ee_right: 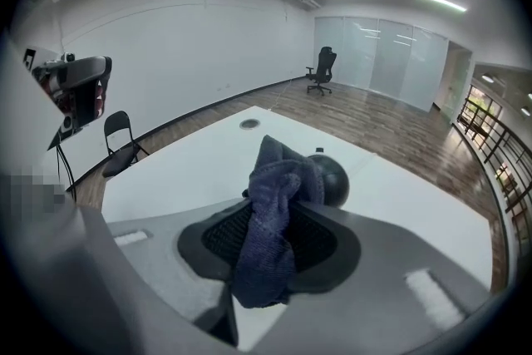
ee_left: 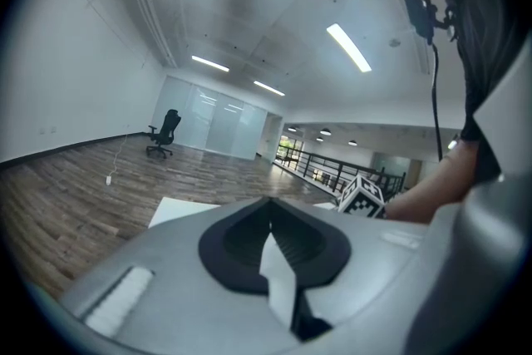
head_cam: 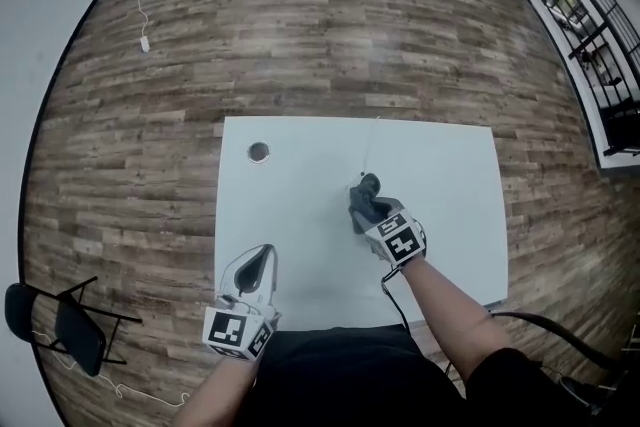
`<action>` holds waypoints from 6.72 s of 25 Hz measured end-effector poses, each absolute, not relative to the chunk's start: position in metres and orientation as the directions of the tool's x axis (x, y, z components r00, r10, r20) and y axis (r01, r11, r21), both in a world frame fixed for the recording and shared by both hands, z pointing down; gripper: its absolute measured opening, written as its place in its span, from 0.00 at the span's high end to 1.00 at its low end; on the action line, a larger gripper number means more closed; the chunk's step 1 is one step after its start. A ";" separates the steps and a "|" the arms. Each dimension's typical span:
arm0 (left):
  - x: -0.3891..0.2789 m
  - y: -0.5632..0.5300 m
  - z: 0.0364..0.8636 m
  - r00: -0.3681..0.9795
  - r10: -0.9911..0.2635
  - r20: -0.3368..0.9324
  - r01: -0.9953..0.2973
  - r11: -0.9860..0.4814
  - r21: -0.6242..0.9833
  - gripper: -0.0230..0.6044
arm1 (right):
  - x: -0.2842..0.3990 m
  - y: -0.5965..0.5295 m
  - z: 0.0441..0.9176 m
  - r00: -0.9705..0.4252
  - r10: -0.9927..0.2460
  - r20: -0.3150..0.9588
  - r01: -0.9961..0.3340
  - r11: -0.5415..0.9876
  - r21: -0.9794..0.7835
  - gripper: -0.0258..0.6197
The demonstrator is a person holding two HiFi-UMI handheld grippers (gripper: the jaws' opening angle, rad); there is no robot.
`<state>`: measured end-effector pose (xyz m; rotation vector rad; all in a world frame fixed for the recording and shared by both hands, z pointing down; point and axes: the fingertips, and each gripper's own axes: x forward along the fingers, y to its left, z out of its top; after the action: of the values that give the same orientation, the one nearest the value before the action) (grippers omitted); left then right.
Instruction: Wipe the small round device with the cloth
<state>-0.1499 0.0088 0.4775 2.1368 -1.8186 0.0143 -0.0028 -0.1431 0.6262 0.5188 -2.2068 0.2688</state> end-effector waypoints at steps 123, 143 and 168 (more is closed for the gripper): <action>-0.090 0.081 0.461 -0.087 -0.911 0.403 -0.986 0.138 0.099 0.95 | -0.001 -0.110 0.629 -0.717 -0.169 0.676 -0.016 0.974 0.226 0.77; -0.099 0.102 0.465 -0.151 -0.910 0.387 -0.967 0.216 0.132 0.95 | -0.019 -0.161 0.586 -0.649 -0.408 0.642 -0.004 0.846 0.534 0.77; -0.116 0.136 0.482 -0.193 -0.877 0.441 -0.940 0.294 0.174 0.95 | -0.030 -0.126 0.663 -0.590 -0.197 0.783 0.003 0.969 0.246 0.77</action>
<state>-0.1162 0.1355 0.4824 1.6196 -2.1108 0.1841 -0.0304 -0.1262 0.6631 0.1357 -2.1877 -0.2747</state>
